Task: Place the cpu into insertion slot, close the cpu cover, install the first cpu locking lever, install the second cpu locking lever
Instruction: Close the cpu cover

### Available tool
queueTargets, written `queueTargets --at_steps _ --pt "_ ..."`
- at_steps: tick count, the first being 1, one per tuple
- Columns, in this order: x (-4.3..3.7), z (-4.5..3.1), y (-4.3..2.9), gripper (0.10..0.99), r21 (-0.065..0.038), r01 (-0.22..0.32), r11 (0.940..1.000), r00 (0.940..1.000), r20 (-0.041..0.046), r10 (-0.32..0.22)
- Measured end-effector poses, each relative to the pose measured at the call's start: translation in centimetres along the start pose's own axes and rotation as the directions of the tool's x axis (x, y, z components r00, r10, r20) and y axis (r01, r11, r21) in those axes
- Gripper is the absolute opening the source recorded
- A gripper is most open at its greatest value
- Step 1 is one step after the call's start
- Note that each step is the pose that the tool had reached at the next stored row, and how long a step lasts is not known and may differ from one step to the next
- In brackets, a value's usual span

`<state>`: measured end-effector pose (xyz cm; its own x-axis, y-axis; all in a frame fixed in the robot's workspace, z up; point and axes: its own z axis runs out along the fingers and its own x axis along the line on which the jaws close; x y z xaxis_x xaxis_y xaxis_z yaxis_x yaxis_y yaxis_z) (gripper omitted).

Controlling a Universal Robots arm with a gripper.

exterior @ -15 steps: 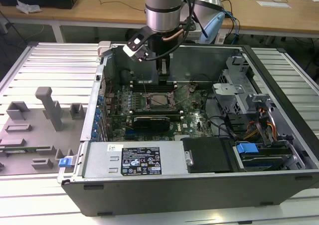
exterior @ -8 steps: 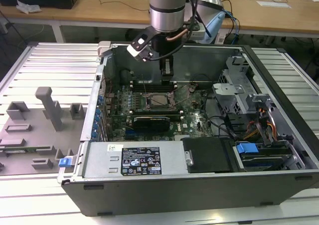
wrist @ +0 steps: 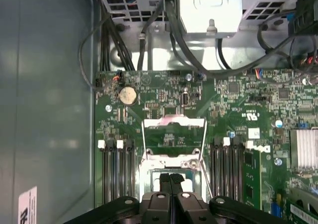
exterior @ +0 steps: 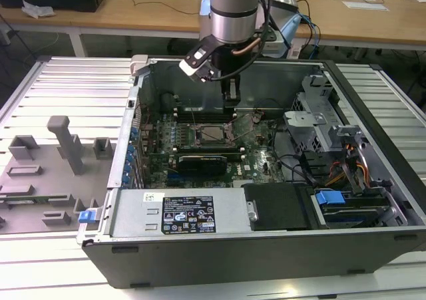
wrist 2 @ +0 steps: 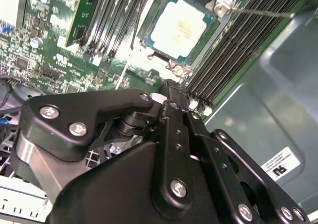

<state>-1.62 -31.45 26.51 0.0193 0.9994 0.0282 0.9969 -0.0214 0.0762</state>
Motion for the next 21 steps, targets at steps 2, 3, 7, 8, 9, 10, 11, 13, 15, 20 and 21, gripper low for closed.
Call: queueTargets --at_steps 2,3,7,8,9,10,11,13,15,20,21 --pt "0.01 0.03 0.38 0.106 0.000 0.000 1.0000 1.0000 -0.0001 0.000" --pt "0.01 0.05 0.58 0.106 0.000 0.000 1.0000 1.0000 0.0000 0.000" --pt "0.02 0.10 1.23 0.106 0.000 0.000 1.0000 1.0000 0.0000 0.000" --pt "0.03 0.11 1.44 0.106 0.000 0.000 1.0000 1.0000 -0.0001 0.000" --pt "0.03 0.14 1.76 0.106 0.000 0.000 1.0000 1.0000 -0.0001 0.000" --pt "0.04 0.15 1.96 0.106 0.000 0.000 1.0000 1.0000 0.0000 0.000" --pt "0.04 0.17 2.20 0.106 0.000 0.000 1.0000 1.0000 0.0000 0.000" --pt "0.05 0.21 2.78 0.106 0.000 0.000 1.0000 1.0000 0.0002 0.000" --pt "0.07 0.27 3.51 0.106 0.000 0.000 1.0000 1.0000 0.0000 0.000" --pt "0.11 0.45 5.70 0.106 0.001 0.000 1.0000 1.0000 0.0000 0.000" --pt "0.12 0.48 5.92 0.106 0.001 0.000 1.0000 1.0000 0.0000 0.000"
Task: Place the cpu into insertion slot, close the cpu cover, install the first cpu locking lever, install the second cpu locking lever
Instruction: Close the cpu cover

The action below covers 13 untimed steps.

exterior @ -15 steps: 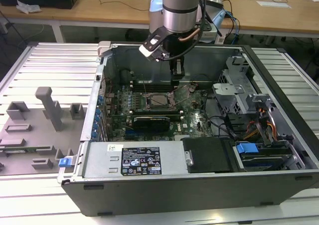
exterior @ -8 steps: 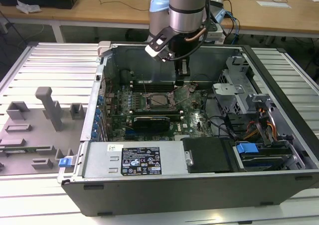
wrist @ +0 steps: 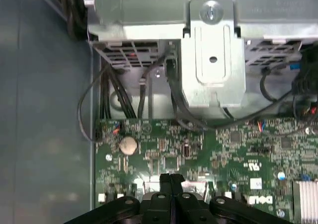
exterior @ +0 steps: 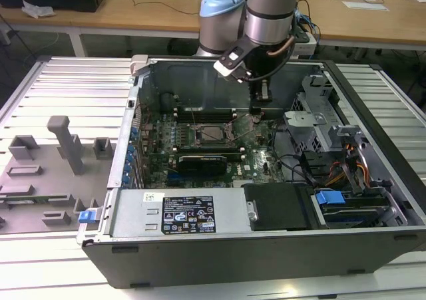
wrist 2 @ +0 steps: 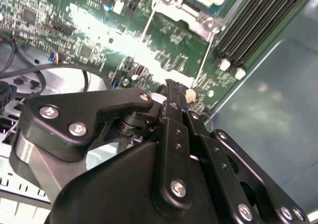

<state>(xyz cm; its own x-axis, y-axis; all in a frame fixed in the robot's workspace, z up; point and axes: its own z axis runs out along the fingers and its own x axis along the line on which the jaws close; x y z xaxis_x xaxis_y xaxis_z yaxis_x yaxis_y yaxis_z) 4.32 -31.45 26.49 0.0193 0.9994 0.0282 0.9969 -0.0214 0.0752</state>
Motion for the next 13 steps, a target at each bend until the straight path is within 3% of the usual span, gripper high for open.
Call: queueTargets --at_steps 2,5,13 --pt "0.01 0.08 0.48 0.106 0.000 0.000 1.0000 1.0000 0.0001 0.000" --pt "-0.01 0.34 0.64 0.106 0.002 0.000 1.0000 1.0000 0.0005 0.000" --pt "-0.36 1.46 1.27 0.106 0.020 0.000 0.9998 1.0000 0.0010 0.000"
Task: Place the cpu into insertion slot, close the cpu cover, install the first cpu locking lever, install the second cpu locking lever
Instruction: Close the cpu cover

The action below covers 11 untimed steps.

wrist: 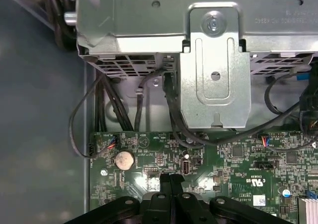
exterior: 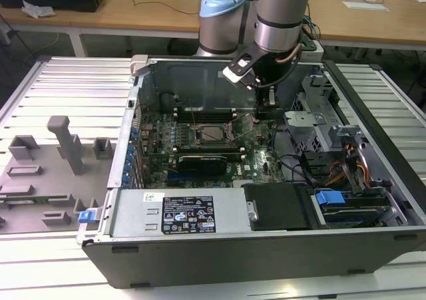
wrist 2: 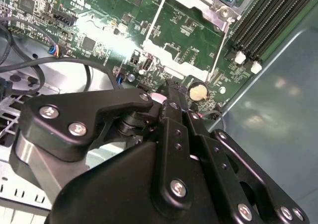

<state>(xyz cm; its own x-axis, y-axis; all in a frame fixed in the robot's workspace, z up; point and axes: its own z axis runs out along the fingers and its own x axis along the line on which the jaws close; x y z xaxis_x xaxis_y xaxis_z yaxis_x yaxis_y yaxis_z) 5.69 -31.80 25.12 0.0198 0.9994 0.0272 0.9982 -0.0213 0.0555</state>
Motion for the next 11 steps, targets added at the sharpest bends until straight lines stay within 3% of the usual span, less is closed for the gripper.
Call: queueTargets --at_steps 7,11 --pt "-0.39 0.94 0.28 0.106 0.012 0.000 0.9999 1.0000 0.0001 0.000" --pt "-0.39 0.99 0.28 0.106 0.012 0.000 0.9999 1.0000 0.0001 0.000"
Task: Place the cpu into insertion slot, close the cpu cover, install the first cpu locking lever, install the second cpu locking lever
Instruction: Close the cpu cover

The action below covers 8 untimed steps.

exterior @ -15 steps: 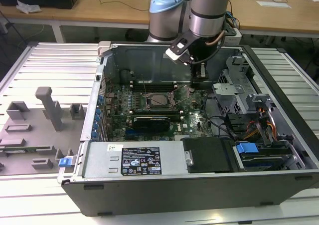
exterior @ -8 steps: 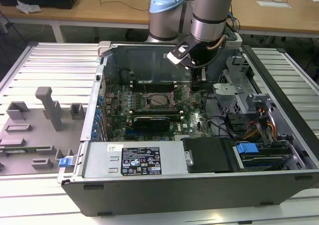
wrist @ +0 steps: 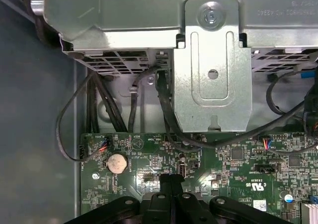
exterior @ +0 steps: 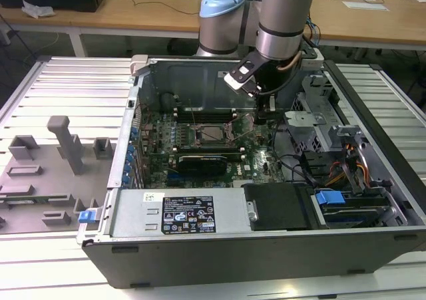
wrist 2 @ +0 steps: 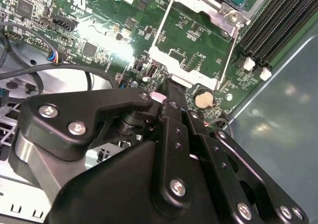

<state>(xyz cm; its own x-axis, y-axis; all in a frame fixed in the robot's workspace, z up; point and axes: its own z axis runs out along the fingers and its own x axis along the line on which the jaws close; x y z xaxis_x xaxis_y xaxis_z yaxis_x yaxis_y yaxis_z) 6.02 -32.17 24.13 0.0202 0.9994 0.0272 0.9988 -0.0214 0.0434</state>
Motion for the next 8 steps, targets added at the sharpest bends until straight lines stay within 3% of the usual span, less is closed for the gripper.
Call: queueTargets --at_steps 1,4,8 --pt "0.00 0.00 0.00 0.106 0.001 0.000 1.0000 1.0000 0.0001 0.000" --pt "0.00 0.08 0.12 0.106 0.100 -0.003 0.9950 1.0000 0.0023 0.002" --pt "0.01 0.09 -0.07 0.106 0.102 -0.003 0.9947 1.0000 0.0021 0.002"
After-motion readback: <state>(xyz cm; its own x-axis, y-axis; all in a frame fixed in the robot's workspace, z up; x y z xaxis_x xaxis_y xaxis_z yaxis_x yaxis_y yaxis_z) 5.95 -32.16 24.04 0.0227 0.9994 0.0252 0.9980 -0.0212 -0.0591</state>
